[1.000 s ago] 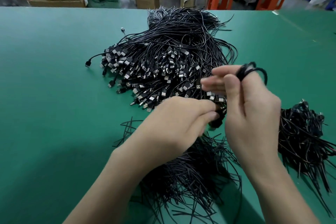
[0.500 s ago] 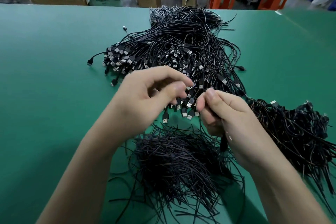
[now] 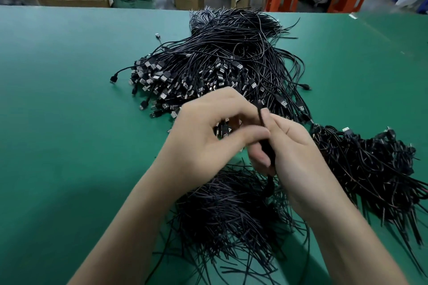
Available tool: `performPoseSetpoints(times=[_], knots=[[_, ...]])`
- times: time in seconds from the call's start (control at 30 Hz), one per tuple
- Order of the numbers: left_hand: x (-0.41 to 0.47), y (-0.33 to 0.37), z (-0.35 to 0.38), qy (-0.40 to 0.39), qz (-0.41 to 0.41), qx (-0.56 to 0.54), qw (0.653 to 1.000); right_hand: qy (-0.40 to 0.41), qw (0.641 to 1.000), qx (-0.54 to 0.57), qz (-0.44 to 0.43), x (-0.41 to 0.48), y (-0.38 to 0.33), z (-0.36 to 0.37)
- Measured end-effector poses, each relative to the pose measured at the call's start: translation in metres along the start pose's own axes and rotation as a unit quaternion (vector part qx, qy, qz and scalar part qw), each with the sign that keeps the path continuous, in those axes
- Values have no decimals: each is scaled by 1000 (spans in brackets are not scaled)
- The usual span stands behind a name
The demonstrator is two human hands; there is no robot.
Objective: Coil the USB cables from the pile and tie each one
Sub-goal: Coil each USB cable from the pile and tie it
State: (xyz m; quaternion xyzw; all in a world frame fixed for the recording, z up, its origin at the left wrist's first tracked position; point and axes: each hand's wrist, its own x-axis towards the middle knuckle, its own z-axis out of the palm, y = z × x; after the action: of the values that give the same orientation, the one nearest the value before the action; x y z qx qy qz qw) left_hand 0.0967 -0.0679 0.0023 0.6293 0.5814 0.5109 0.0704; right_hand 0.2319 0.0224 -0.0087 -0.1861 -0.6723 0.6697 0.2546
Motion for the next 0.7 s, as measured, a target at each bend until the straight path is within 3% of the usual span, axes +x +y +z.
performPoseSetpoints(times=[0.13, 0.37, 0.47, 0.57, 0.63, 0.7], knots=[[1, 1, -9, 27, -24, -30, 999, -115, 980, -129, -102, -1, -8, -18], [0, -10, -5, 29, -32, -30, 999, -147, 958, -232, -86, 0, -5, -29], [-3, -16, 1, 15, -65, -106, 992, -152, 966, -199, -64, 0, -4, -29], [-4, -15, -1, -62, -93, -201, 973, -183, 969, -154, -55, -1, -5, -30], [-4, -14, -7, -108, -98, -201, 969, -217, 970, -101, -36, -2, -6, -28], [-4, -18, -11, -90, -111, -185, 972, -230, 972, -52, -11, -2, -5, -25]])
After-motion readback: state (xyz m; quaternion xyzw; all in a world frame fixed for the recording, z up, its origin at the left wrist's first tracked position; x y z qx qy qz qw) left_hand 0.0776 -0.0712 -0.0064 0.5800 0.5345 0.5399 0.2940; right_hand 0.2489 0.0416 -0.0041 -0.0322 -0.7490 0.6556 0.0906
